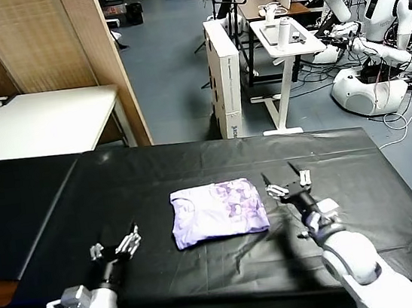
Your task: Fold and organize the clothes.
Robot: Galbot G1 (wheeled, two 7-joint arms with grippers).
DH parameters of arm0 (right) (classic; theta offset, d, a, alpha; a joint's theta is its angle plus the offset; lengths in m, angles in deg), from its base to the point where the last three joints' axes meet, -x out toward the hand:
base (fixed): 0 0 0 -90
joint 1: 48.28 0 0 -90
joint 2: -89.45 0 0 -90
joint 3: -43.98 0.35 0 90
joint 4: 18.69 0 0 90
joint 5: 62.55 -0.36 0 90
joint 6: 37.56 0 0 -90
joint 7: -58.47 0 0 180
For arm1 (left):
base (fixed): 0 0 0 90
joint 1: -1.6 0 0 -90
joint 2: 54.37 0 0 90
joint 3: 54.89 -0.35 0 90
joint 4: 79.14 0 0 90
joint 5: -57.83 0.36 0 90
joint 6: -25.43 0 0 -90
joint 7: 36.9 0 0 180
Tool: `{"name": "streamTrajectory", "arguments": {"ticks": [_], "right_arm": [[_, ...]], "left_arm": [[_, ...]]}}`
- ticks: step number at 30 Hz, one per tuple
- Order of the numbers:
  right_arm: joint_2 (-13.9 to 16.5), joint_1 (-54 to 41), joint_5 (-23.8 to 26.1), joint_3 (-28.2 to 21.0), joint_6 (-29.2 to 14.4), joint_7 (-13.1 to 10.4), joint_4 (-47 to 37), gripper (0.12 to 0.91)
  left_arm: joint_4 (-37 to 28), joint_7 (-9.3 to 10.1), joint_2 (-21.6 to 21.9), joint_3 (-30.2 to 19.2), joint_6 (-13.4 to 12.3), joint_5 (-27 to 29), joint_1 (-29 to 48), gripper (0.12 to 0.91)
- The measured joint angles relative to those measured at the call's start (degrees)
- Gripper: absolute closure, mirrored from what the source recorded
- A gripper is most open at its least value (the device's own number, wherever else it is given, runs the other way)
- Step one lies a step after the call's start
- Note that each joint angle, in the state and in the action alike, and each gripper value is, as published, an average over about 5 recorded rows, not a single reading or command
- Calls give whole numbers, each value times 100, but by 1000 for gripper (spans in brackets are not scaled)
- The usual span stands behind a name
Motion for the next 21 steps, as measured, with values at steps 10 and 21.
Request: {"name": "streamTrajectory", "arguments": {"ticks": [10,21], "right_arm": [[-281,2274,883,1175,-1363,56,906,118],[-458,4087,733,1727,-1591,-366,1415,118]], "left_arm": [[172,138,579,-271,-602,276,-636,123],[393,486,763,-318,-569,551,-1655,123]]}}
